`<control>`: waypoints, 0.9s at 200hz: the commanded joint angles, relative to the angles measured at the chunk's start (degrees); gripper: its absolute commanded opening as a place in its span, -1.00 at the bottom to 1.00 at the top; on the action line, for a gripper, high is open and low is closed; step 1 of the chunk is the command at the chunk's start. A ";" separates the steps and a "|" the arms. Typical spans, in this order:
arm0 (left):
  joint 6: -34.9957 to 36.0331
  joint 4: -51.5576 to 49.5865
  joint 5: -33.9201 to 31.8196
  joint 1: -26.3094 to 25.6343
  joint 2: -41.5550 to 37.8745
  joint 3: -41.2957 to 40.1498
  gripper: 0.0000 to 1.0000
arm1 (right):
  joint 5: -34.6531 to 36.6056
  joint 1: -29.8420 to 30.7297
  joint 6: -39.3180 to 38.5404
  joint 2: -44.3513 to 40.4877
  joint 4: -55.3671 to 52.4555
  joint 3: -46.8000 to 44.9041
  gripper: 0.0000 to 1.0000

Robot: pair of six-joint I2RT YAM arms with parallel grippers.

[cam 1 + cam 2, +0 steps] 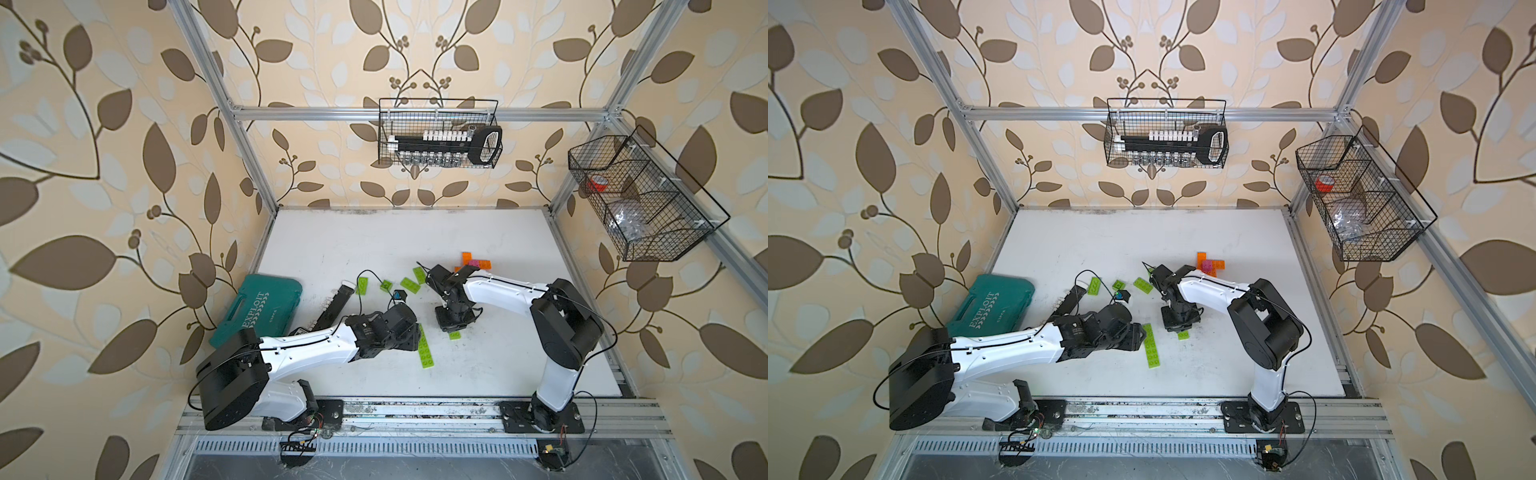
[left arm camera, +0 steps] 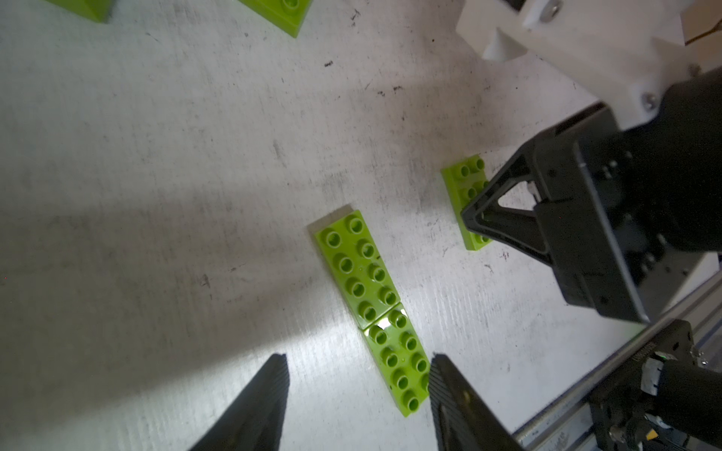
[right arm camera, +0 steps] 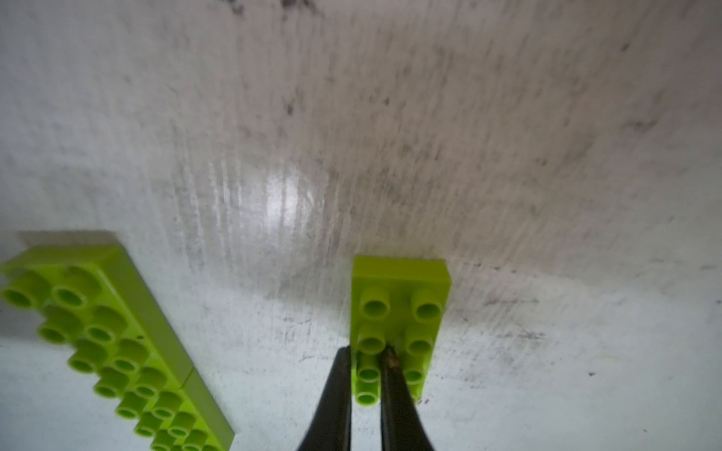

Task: Assemble a small pinwheel with lego
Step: Pick up the lego brick from the center of the board.

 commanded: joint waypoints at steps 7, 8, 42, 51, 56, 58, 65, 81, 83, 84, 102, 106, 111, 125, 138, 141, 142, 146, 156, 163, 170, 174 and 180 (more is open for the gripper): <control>0.69 -0.21 -1.28 0.69 -1.12 1.01 0.19 | -0.84 0.38 1.02 1.67 -0.78 -0.46 -0.78; 0.71 -0.21 -1.26 0.71 -1.12 1.00 0.19 | -0.87 0.38 1.00 1.67 -0.72 -0.51 -0.78; 0.82 -0.30 -1.00 0.80 -1.21 1.19 0.19 | -4.01 -1.42 1.58 1.33 1.92 -2.80 -0.83; 0.85 -0.22 -0.86 0.89 -1.30 1.17 0.18 | -4.69 -2.12 1.61 1.31 2.47 -3.39 -0.84; 0.84 -0.21 -0.73 1.03 -1.43 1.14 0.18 | -5.03 -2.39 1.60 1.32 2.74 -3.66 -0.85; 0.82 -0.16 -0.66 1.06 -1.46 1.01 0.18 | -5.13 -2.49 1.64 1.27 2.83 -3.81 -0.85; 0.65 -0.05 -0.51 1.29 -1.56 1.01 0.18 | -5.41 -2.85 1.56 1.29 3.10 -4.10 -0.86; 0.65 0.14 -0.05 1.73 -1.91 0.82 0.18 | -5.12 -3.06 1.20 1.13 2.97 -4.29 -0.86; 0.64 0.14 -0.03 1.76 -1.98 0.82 0.18 | -5.05 -3.06 1.17 1.07 2.88 -4.28 -0.86; 0.64 0.14 -0.02 1.81 -1.99 0.78 0.18 | -5.03 -3.01 1.17 1.06 2.87 -4.30 -0.86; 0.64 0.44 0.49 2.34 -2.26 0.50 0.18 | -4.93 -2.99 0.81 0.62 2.69 -4.08 -0.86; 0.48 0.56 0.74 2.47 -2.33 0.44 0.18 | -4.79 -3.01 0.73 0.46 2.60 -4.00 -0.86; 0.34 0.73 1.05 2.69 -2.35 0.31 0.18 | -4.64 -2.93 0.64 0.26 2.53 -3.86 -0.86; 0.02 1.32 2.10 3.32 -2.44 -0.02 0.18 | -4.23 -2.64 0.18 -0.42 2.09 -3.44 -0.86; -0.59 1.87 3.02 3.92 -2.65 -0.44 0.18 | -3.76 -1.98 -0.75 -1.30 1.94 -2.96 -0.86; -0.71 2.01 3.25 4.15 -2.67 -0.53 0.18 | -3.60 -1.76 -1.01 -1.63 1.83 -2.80 -0.86; -0.78 2.09 3.33 4.20 -2.69 -0.56 0.18 | -3.52 -1.66 -1.02 -1.69 1.81 -2.73 -0.86; -0.91 2.27 3.71 4.45 -2.75 -0.77 0.19 | -3.22 -1.33 -1.35 -1.97 1.72 -2.60 -0.86; -1.48 3.15 4.87 5.29 -3.12 -1.41 0.19 | -2.44 -0.18 -2.38 -2.85 1.63 -2.03 -0.87; -1.93 3.91 5.75 6.04 -3.35 -2.07 0.19 | -2.21 0.76 -3.08 -3.41 1.71 -1.78 -0.87; -2.45 4.76 6.82 6.89 -3.73 -2.92 0.19 | -2.29 1.32 -3.89 -3.89 1.71 -1.31 -0.87; -2.87 5.35 7.46 7.43 -3.88 -3.40 0.19 | -2.48 1.91 -4.33 -4.10 1.80 -1.20 -0.86; -3.34 6.30 8.57 8.30 -4.25 -4.51 0.19 | -2.53 3.26 -4.85 -4.37 1.76 -0.95 -0.86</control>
